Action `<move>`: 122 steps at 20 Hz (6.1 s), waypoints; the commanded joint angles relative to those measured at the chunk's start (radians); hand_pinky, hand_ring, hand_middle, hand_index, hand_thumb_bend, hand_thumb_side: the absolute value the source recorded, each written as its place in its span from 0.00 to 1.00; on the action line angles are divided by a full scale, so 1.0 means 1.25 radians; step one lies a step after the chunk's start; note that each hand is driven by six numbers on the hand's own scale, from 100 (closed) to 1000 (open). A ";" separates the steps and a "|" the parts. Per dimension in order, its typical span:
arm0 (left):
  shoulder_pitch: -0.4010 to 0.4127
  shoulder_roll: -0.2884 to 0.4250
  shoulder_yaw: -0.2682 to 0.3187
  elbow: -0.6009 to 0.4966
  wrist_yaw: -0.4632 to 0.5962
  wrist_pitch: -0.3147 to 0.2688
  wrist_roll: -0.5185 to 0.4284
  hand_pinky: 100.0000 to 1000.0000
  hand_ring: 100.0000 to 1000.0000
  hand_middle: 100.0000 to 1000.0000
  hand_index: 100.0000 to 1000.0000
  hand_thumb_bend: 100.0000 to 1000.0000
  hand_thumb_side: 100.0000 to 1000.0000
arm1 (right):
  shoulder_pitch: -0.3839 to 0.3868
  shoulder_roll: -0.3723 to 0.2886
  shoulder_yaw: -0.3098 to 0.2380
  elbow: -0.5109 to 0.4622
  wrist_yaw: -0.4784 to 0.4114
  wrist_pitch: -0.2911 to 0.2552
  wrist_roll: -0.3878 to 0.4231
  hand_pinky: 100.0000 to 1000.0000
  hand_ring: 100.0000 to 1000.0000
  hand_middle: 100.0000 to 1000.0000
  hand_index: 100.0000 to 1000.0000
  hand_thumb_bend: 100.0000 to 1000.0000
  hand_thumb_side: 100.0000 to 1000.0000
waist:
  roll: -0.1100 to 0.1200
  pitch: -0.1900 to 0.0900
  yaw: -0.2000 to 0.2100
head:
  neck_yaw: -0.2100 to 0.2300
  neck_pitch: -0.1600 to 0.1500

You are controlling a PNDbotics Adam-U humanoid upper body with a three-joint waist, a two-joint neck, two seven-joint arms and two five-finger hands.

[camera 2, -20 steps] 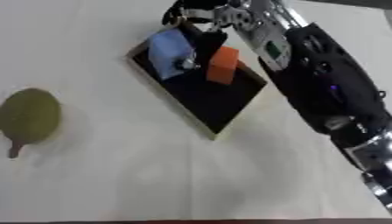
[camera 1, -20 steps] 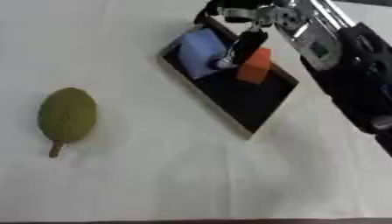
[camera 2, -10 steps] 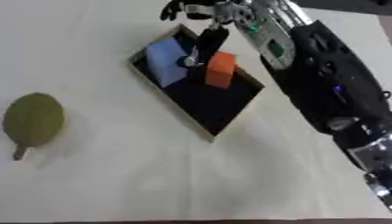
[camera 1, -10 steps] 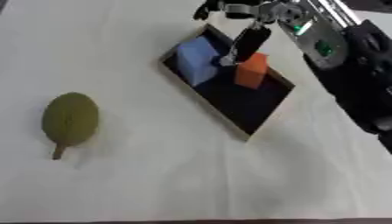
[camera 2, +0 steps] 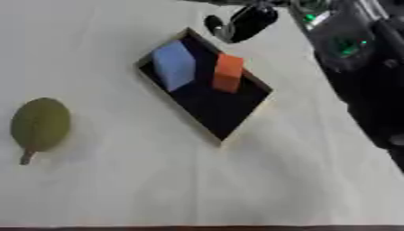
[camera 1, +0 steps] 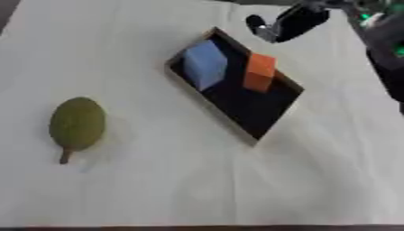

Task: Pick up objects on the table and place them in the box.

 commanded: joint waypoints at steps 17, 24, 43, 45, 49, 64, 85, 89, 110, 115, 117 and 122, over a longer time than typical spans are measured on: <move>0.021 0.469 -0.198 0.326 -0.457 -0.108 -0.032 0.83 0.80 0.71 0.89 0.00 0.31 | 0.252 -0.194 -0.201 -0.200 -0.333 -0.025 -0.375 0.86 0.80 0.63 0.77 0.00 0.44 | 0.041 -0.014 -0.075 | 0.081 0.020; -0.017 0.513 -0.264 0.360 -0.521 -0.140 -0.141 0.86 0.85 0.76 0.91 0.00 0.43 | 0.296 -0.191 -0.225 -0.200 -0.350 -0.054 -0.452 0.86 0.78 0.61 0.76 0.00 0.44 | 0.045 -0.008 -0.089 | 0.099 0.017; -0.167 0.470 -0.400 0.284 -0.505 -0.183 -0.364 0.90 0.88 0.80 0.91 0.00 0.54 | 0.307 -0.155 -0.230 -0.200 -0.342 -0.063 -0.463 0.85 0.77 0.60 0.74 0.00 0.44 | 0.044 -0.002 -0.093 | 0.109 0.007; -0.181 0.466 -0.411 0.281 -0.504 -0.186 -0.387 0.92 0.89 0.81 0.91 0.03 0.54 | 0.308 -0.150 -0.230 -0.200 -0.344 -0.062 -0.462 0.85 0.76 0.60 0.74 0.00 0.44 | 0.044 -0.001 -0.090 | 0.109 0.009; -0.199 0.470 -0.431 0.272 -0.514 -0.201 -0.429 0.94 0.91 0.81 0.91 0.15 0.62 | 0.314 -0.142 -0.230 -0.200 -0.349 -0.058 -0.461 0.85 0.76 0.59 0.73 0.00 0.45 | 0.045 -0.002 -0.077 | 0.107 0.011; -0.206 0.464 -0.434 0.251 -0.447 -0.221 -0.560 0.95 0.91 0.78 0.91 0.13 0.76 | 0.324 -0.114 -0.231 -0.200 -0.362 -0.052 -0.456 0.84 0.75 0.58 0.72 0.00 0.46 | 0.044 -0.006 -0.067 | 0.097 0.015; -0.247 0.373 -0.486 0.332 -0.549 -0.208 -0.646 0.94 0.86 0.78 0.92 0.22 0.88 | 0.335 -0.078 -0.244 -0.200 -0.378 -0.043 -0.460 0.84 0.73 0.56 0.71 0.00 0.48 | 0.043 -0.004 -0.070 | 0.101 0.014; -0.260 0.361 -0.496 0.352 -0.594 -0.220 -0.657 0.91 0.86 0.77 0.91 0.27 0.85 | 0.337 -0.073 -0.245 -0.200 -0.383 -0.042 -0.463 0.84 0.73 0.56 0.71 0.00 0.48 | 0.044 -0.003 -0.072 | 0.103 0.013; -0.313 0.361 -0.463 0.175 -0.527 -0.115 -0.390 0.62 0.52 0.43 0.63 0.00 0.05 | 0.362 -0.055 -0.261 -0.200 -0.393 -0.017 -0.473 0.83 0.73 0.55 0.70 0.00 0.51 | 0.055 -0.024 -0.058 | 0.077 0.022; -0.371 0.295 -0.483 0.176 -0.509 -0.126 -0.410 0.62 0.51 0.43 0.63 0.00 0.06 | 0.360 -0.053 -0.263 -0.200 -0.394 -0.019 -0.475 0.84 0.73 0.55 0.70 0.00 0.50 | 0.057 -0.034 -0.055 | 0.068 0.026; -0.402 0.244 -0.491 0.183 -0.507 -0.130 -0.420 0.61 0.50 0.42 0.63 0.00 0.07 | 0.359 -0.050 -0.263 -0.200 -0.395 -0.019 -0.475 0.84 0.73 0.55 0.70 0.00 0.50 | 0.057 -0.038 -0.056 | 0.062 0.029; -0.465 0.112 -0.507 0.209 -0.544 -0.143 -0.424 0.61 0.49 0.42 0.63 0.00 0.06 | 0.361 -0.048 -0.265 -0.200 -0.395 -0.019 -0.477 0.84 0.73 0.55 0.70 0.00 0.50 | 0.057 -0.042 -0.055 | 0.046 0.035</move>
